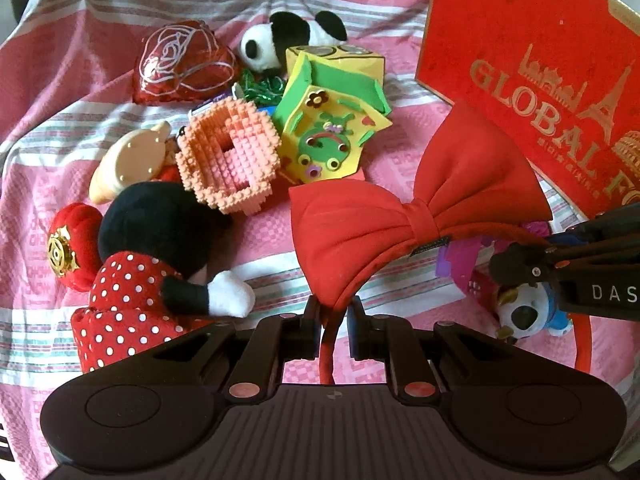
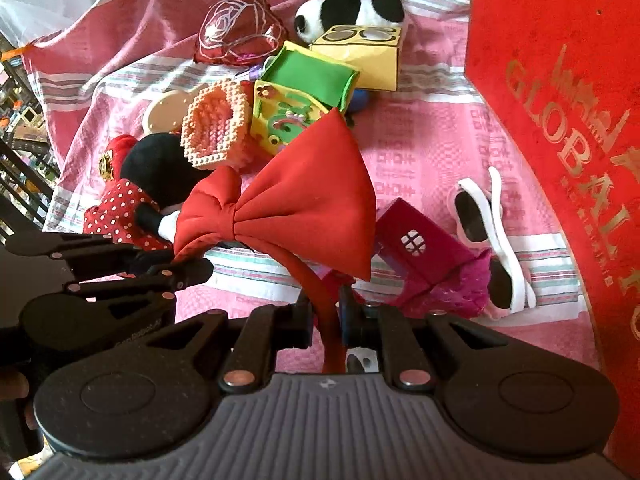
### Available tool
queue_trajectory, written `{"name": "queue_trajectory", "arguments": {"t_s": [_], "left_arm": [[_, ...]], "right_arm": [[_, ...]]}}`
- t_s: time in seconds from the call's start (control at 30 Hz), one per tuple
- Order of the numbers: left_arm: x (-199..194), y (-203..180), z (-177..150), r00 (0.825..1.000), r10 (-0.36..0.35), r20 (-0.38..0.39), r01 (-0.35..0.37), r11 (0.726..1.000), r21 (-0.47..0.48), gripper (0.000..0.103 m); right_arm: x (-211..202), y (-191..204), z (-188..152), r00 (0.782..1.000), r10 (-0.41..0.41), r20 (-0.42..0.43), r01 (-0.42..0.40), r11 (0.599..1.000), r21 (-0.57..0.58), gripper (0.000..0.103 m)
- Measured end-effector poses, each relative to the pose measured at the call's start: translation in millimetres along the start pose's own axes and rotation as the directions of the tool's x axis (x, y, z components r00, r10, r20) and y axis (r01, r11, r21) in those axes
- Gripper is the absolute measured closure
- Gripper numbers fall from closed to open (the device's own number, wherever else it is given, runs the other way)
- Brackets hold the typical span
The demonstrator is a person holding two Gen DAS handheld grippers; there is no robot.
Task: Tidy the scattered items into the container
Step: 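Close the right gripper on the red bow headband, then lift the headband with the right gripper and carry it over the red box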
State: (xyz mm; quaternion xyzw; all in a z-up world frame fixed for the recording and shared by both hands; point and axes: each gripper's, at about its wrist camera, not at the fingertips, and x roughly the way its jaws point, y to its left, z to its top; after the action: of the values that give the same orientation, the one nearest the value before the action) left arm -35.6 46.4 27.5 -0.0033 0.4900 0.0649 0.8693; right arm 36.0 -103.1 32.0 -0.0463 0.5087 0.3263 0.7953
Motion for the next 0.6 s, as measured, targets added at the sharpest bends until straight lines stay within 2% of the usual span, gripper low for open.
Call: {"name": "queue_trajectory", "arguments": {"t_s": [0.27,0.6], "left_arm": [[-10.9,-4.8,8.0,0.999,-0.014,0.033,0.015,1.000,-0.013,0.093],[-21.0,-16.9,19.3,0.997,0.008,0.074,-0.008,1.000,-0.008,0.093]], "right_arm": [[-11.7,-7.6,5.8,1.000,-0.004,0.026,0.003,1.000,0.024,0.089],[-31.2,-8.6,15.5,0.996,-0.034,0.085,0.036,0.999,-0.021,0.089]]}}
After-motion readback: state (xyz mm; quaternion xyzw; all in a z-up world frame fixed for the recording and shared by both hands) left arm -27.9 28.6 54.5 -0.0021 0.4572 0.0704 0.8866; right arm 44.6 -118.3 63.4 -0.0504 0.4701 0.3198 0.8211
